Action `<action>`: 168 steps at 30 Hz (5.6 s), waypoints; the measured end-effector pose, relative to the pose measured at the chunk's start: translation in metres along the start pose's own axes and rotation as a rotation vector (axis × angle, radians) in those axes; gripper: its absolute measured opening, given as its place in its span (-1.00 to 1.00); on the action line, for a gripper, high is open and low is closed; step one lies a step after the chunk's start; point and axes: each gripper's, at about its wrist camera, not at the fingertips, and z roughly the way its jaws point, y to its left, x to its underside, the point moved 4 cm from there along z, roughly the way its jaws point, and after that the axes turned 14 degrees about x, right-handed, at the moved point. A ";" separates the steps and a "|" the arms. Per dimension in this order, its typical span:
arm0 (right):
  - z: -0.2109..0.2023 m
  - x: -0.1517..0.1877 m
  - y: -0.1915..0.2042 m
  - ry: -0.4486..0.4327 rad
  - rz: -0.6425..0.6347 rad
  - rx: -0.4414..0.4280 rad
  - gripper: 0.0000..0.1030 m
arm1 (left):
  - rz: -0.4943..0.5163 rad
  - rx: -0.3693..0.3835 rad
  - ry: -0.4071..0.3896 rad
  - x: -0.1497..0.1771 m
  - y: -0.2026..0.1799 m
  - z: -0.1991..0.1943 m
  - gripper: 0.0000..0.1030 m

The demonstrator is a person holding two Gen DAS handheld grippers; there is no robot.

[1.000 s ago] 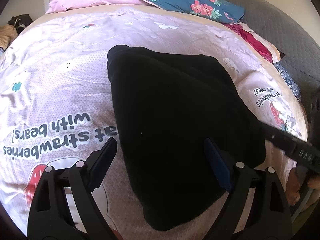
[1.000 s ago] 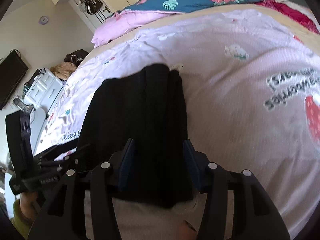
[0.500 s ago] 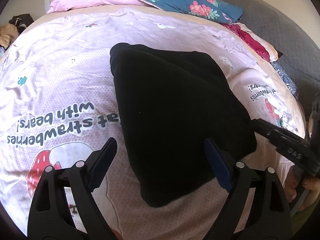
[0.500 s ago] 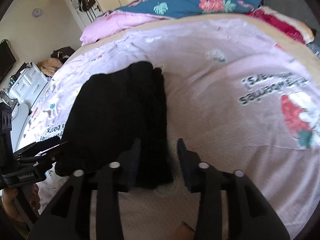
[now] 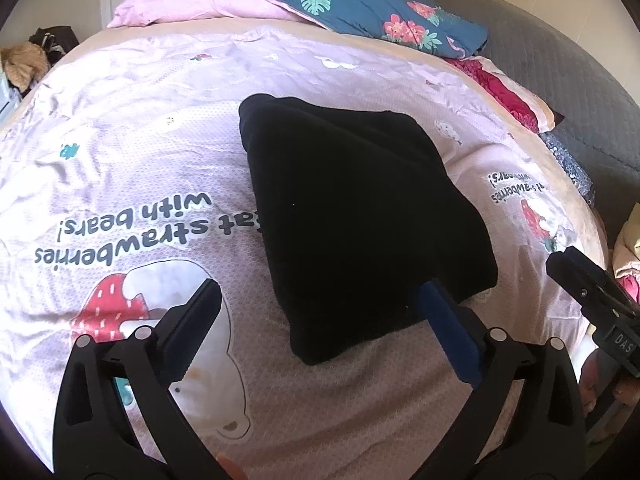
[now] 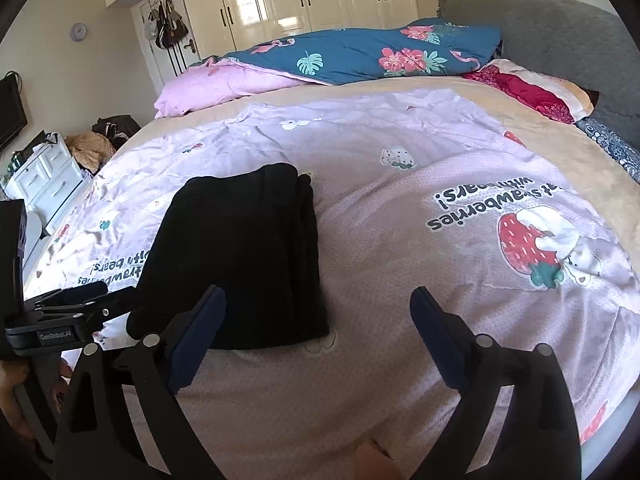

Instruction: Fold small clothes

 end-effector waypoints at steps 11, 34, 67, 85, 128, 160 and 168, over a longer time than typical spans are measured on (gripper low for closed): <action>-0.035 -0.001 0.002 -0.065 0.022 -0.003 0.92 | -0.007 -0.019 -0.053 0.001 -0.002 -0.030 0.82; -0.102 0.005 0.027 -0.203 -0.026 -0.006 0.92 | 0.046 -0.006 -0.139 0.019 -0.017 -0.086 0.82; -0.128 0.058 0.026 -0.289 -0.020 0.067 0.92 | 0.108 0.000 -0.185 0.073 -0.007 -0.106 0.82; -0.074 0.116 0.037 -0.184 -0.069 0.121 0.92 | 0.099 -0.053 -0.168 0.107 0.015 -0.084 0.82; -0.067 0.122 0.030 -0.166 -0.044 0.128 0.92 | 0.084 -0.085 -0.149 0.112 0.021 -0.079 0.82; -0.067 0.124 0.029 -0.152 -0.037 0.133 0.92 | 0.081 -0.104 -0.142 0.113 0.024 -0.079 0.82; -0.083 0.125 -0.028 -0.184 0.106 0.287 0.92 | -0.002 -0.116 -0.088 0.117 0.057 -0.075 0.82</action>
